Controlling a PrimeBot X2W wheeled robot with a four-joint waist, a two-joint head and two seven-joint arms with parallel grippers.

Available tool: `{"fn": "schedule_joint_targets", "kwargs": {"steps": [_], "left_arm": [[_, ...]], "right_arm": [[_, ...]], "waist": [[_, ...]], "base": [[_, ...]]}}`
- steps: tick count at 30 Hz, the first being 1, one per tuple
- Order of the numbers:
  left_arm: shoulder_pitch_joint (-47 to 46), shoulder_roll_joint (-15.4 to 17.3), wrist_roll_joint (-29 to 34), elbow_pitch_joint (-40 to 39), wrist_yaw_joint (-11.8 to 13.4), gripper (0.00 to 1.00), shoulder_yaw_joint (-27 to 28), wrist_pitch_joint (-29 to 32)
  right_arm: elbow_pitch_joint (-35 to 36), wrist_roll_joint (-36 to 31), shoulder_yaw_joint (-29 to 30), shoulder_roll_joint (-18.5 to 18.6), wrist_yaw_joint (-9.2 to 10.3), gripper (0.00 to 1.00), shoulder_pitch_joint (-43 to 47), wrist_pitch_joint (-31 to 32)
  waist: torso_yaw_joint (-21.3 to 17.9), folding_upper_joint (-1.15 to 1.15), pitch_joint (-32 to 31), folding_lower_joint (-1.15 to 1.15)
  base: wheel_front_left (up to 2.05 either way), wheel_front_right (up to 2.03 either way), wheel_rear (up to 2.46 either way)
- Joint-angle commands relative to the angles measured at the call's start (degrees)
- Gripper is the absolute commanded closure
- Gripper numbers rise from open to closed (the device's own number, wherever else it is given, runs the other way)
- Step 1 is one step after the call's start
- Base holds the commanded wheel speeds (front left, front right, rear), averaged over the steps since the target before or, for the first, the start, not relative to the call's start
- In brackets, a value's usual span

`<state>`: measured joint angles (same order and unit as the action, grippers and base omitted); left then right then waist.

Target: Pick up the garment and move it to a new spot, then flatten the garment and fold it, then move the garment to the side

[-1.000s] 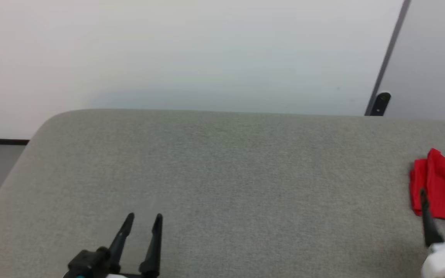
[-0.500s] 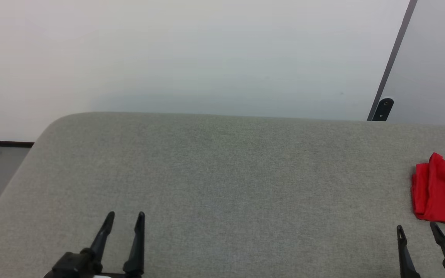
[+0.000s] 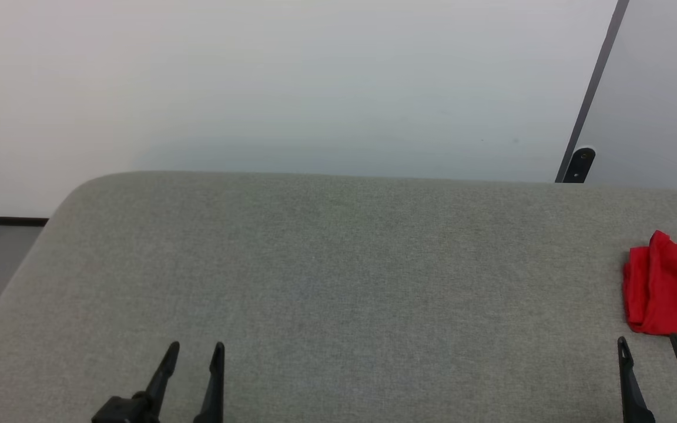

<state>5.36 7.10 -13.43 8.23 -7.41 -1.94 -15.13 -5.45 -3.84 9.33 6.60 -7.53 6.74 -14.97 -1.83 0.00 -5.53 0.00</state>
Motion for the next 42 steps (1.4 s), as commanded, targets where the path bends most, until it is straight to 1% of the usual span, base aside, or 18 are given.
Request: {"fn": "schedule_joint_targets", "kwargs": {"steps": [1,21,31,32,36,42], "left_arm": [[0.8,-0.2,0.1,0.2,-0.1,0.00,-0.2,0.0],[0.4,0.0,-2.1,1.2,-0.1,0.00,-1.2,0.0],[0.3,-0.4,-2.2,0.9,-0.1,0.00,-0.3,0.0],[0.5,-0.3,-2.5,1.1,0.0,1.00,-0.3,0.0],[1.3,-0.8,-2.6,3.1,0.0,1.00,-0.5,0.0],[0.4,-1.1,-8.7,3.5,0.0,1.00,0.2,1.7]], "right_arm": [[-0.1,0.5,0.4,0.2,0.09,0.00,-0.4,-0.3],[-1.0,1.3,-1.4,-0.2,0.09,0.00,-0.4,-0.3],[-1.2,1.6,-1.2,-0.9,0.09,0.00,0.2,-0.3],[-1.2,1.4,-1.3,-0.8,0.00,1.00,-0.2,0.0],[-3.4,1.5,-1.3,-1.5,0.00,1.00,0.4,0.3],[-4.7,8.7,-0.6,-1.7,0.00,1.00,-1.3,2.7]], "waist": [[0.1,0.00,0.0,0.00],[0.7,0.00,0.3,0.00],[0.9,0.00,0.5,0.00],[0.9,0.00,0.5,0.00],[0.9,0.00,0.6,0.00],[0.9,0.00,0.8,0.00]], "base": [[0.00,0.00,0.00],[0.00,0.00,0.00],[0.00,0.00,0.00],[0.00,0.00,0.00],[0.00,0.00,0.00],[0.00,0.00,0.00]]}}
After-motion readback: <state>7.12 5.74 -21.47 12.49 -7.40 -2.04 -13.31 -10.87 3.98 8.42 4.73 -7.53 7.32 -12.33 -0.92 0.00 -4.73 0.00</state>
